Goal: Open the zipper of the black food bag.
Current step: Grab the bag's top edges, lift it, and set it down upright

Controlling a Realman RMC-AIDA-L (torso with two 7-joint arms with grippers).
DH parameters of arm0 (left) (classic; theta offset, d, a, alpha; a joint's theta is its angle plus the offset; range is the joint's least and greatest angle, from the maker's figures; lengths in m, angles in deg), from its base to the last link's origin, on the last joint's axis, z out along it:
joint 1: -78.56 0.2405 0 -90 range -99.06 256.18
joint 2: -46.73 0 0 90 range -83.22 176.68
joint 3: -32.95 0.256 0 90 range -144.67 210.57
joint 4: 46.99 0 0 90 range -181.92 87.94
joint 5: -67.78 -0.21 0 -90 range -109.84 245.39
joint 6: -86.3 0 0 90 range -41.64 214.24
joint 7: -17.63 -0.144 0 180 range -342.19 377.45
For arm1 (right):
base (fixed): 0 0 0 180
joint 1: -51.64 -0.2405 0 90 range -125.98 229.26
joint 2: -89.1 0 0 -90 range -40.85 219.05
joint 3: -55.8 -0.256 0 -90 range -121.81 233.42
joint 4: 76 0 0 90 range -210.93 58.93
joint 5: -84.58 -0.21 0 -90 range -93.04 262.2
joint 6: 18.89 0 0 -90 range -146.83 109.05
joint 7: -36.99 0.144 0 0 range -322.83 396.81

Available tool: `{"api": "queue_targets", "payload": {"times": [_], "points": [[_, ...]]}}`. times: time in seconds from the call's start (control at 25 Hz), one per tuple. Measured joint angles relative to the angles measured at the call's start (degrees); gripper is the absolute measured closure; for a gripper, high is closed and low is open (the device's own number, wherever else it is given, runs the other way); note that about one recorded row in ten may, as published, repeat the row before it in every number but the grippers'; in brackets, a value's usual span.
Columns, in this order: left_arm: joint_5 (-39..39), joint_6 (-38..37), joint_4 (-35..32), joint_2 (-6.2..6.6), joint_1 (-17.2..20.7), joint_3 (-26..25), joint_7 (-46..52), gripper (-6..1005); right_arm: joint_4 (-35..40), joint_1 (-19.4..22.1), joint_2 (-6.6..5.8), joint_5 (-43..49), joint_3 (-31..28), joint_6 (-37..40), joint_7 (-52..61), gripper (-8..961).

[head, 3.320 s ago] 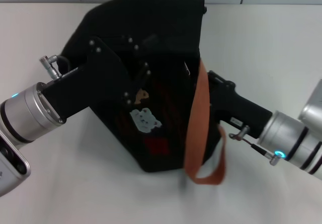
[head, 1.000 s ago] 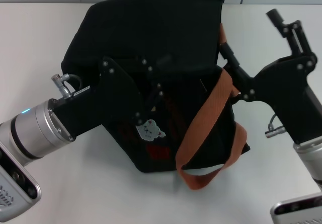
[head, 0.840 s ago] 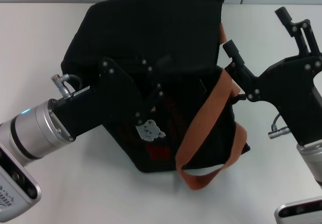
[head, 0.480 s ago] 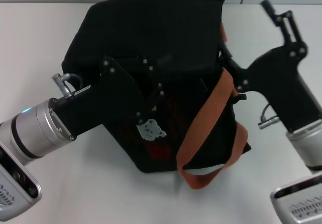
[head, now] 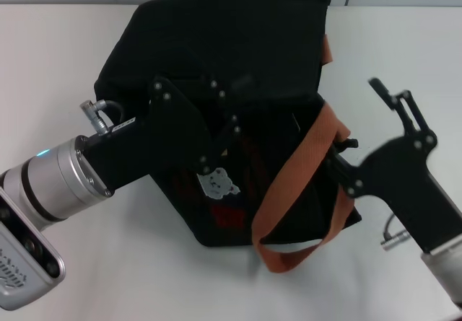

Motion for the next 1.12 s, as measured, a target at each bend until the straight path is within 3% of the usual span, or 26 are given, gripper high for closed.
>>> {"api": "queue_targets", "payload": {"times": [0.2, 0.32, 0.64, 0.8, 0.88, 1.12], "points": [[0.02, 0.01, 0.07, 0.00, -0.15, -0.01, 0.00, 905, 0.07, 1.74, 0.01, -0.29, -0.63, 7.71, 0.04, 111], [0.02, 0.08, 0.36, 0.00, -0.21, 0.04, 0.00, 905, 0.03, -0.52, 0.00, -0.55, -1.68, 10.97, 0.05, 111], [0.03, 0.19, 0.60, 0.00, -0.42, 0.51, 0.00, 906, -0.36, -7.75, 0.00, -0.65, -5.95, 6.42, 0.24, 110], [0.02, 0.33, 0.59, 0.00, -0.55, 0.52, 0.00, 909, -0.37, -8.87, 0.01, -0.50, -5.61, 0.74, 1.04, 110], [0.02, 0.41, 0.58, 0.01, -0.59, 0.52, 0.00, 909, -0.40, -8.04, 0.00, -0.38, -5.02, -1.51, 2.06, 110], [0.01, 0.61, 0.59, 0.00, -0.68, 0.37, 0.07, 909, -0.85, 0.42, 0.00, -0.23, -3.07, 1.19, 2.26, 110]]}}
